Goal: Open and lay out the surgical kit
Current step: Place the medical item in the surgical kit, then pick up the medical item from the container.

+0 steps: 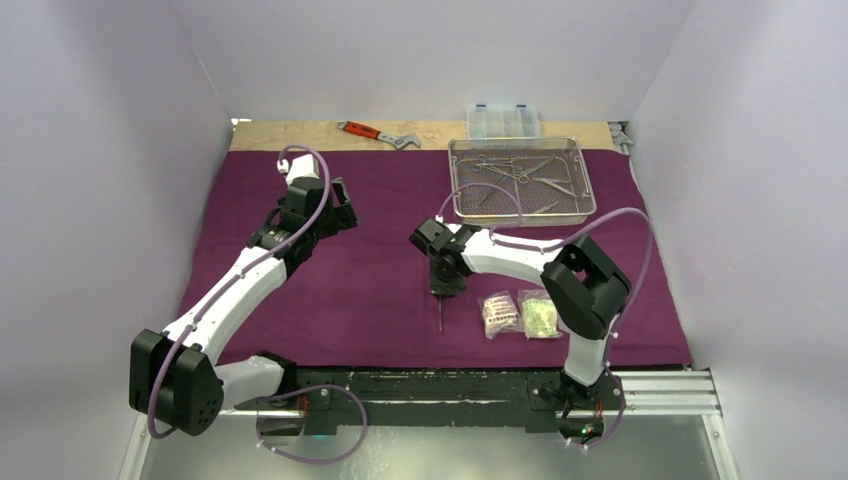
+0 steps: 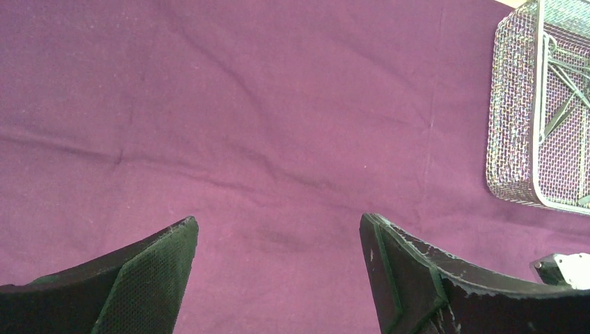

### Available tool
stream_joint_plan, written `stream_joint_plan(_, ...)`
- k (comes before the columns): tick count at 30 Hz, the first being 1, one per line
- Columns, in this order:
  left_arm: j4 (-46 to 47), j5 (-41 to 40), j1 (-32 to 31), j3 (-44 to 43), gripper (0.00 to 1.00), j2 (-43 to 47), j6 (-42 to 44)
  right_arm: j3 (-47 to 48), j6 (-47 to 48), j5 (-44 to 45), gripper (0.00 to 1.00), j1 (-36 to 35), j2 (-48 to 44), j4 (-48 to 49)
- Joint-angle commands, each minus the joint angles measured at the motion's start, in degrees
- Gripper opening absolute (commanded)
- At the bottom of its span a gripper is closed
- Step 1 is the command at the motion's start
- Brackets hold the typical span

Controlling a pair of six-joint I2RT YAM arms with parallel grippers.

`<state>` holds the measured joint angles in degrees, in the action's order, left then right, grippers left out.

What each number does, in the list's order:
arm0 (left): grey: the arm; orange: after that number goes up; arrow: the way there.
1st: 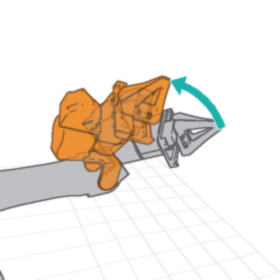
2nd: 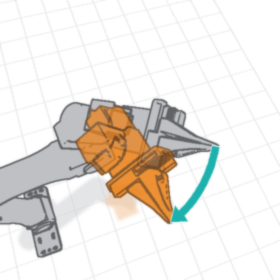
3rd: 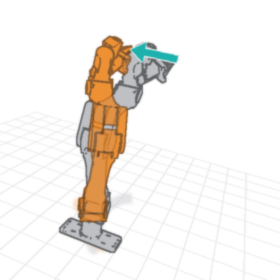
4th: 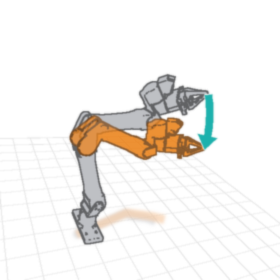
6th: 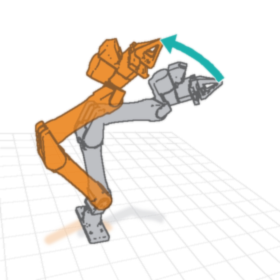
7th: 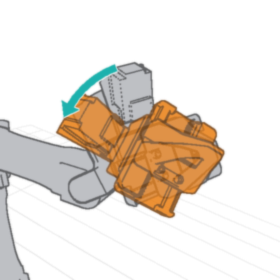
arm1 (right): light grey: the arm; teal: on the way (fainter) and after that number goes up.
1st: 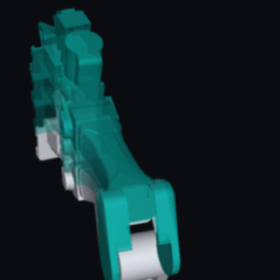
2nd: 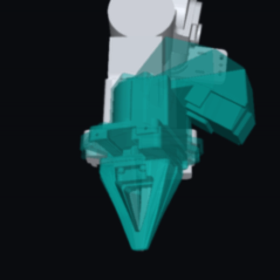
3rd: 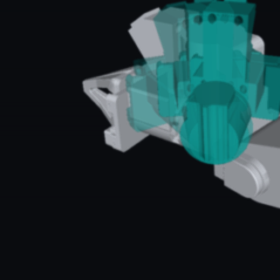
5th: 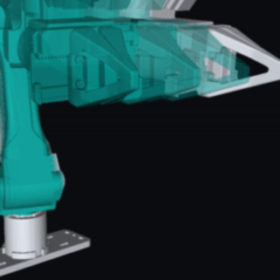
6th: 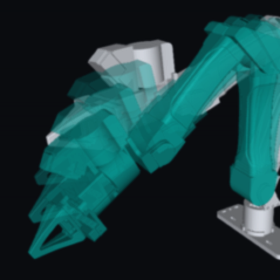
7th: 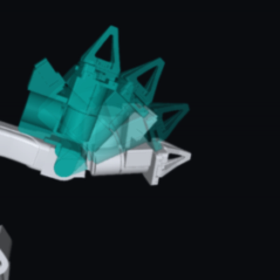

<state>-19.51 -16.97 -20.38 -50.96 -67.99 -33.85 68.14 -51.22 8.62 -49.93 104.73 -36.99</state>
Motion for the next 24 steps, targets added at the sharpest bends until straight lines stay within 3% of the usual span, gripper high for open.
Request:
stream_joint_plan(1,1.2,-0.4,-0.1,0.2,0.85,0.2,0.9,1.5,-1.7,-0.6,0.1,-0.4,0.8,-0.2)
stream_joint_plan(5,1.1,-1.2,0.0,0.3,0.85,0.0,0.9,2.2,-1.9,-0.3,0.43,-0.6,1.3,-2.0)
stream_joint_plan(9,1.1,-2.1,0.0,0.8,0.85,0.8,1.3,4.2,-1.9,1.3,0.58,-0.6,0.7,-4.0)
stream_joint_plan(15,0.9,-3.4,0.0,-0.1,0.85,1.6,1.7,9.8,-1.0,2.5,0.64,-0.6,-2.2,-6.5)
stream_joint_plan(18,0.9,-4.1,0.0,-0.8,0.85,2.4,2.1,16.2,1.1,8.2,0.65,0.3,-3.6,-9.3)
stream_joint_plan(24,2.8,-5.0,0.0,-1.4,0.86,3.5,2.9,23.8,9.0,15.5,0.6,9.8,-4.8,-9.7)
